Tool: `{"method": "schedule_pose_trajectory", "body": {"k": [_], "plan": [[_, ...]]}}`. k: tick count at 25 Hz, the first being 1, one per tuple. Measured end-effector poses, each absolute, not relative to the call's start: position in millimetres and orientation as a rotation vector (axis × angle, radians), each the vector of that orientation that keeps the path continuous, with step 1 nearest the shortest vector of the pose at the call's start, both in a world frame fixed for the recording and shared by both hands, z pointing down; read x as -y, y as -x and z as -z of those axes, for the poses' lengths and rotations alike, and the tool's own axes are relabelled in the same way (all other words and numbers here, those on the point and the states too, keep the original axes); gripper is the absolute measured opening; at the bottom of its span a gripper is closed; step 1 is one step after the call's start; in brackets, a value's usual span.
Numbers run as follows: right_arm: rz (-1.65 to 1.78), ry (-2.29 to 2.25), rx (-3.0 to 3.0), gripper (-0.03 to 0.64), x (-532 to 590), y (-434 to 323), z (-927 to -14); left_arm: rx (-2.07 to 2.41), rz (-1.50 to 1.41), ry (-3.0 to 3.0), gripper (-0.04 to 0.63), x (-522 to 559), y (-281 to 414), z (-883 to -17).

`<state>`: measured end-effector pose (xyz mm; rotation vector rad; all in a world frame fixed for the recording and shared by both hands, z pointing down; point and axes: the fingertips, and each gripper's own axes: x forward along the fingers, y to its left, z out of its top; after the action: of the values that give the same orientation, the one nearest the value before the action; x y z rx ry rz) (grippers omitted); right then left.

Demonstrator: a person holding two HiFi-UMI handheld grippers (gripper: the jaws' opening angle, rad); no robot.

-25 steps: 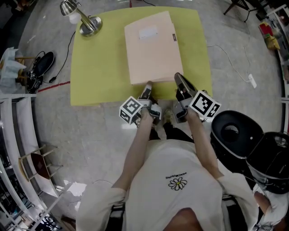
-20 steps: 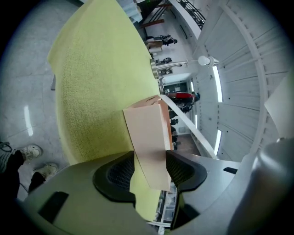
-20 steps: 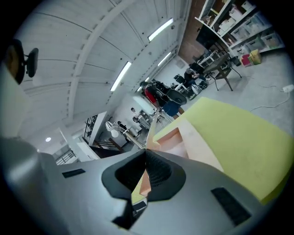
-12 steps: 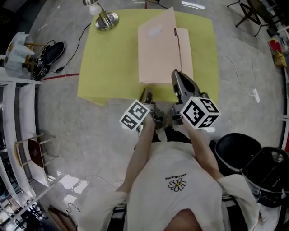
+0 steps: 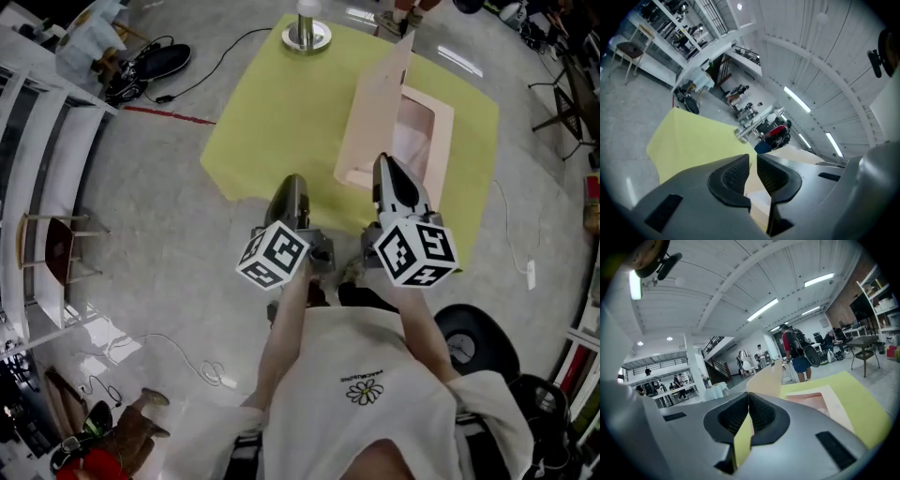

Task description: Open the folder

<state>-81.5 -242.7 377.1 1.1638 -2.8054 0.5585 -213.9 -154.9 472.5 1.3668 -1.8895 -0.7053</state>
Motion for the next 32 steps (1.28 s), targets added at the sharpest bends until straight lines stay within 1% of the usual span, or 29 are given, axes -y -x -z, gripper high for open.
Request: {"method": "schedule_pose_trajectory", "body": {"k": [7,15,23,28,32], "plan": [[-0.404,-1.043,2.833,0.014,236.8,135.8,-372.6,2.193,0.669,-1.324,0.046,112.2,258.9,-442.0],[-0.151,-0.914,2.819,0.014,221.2,191.5,-385.1,2.400,0.522,-1.303,0.025,77.7,273.2,-430.7],[0.138,-0.785,2.732,0.014,210.0,249.7,-411.6,2.471,0.577,-1.202,0.025,36.3,305.2,-431.3],[0.234,-0.672,2.669,0.014,195.3,284.0,-447.6,2.539,0.615,-1.146,0.025,4.3,320.7,-427.4],[0.309,-0.570,2.615,0.014,191.7,319.6,-473.1,2.599,0.592,-1.097,0.025,-10.6,336.3,-427.4]]}}
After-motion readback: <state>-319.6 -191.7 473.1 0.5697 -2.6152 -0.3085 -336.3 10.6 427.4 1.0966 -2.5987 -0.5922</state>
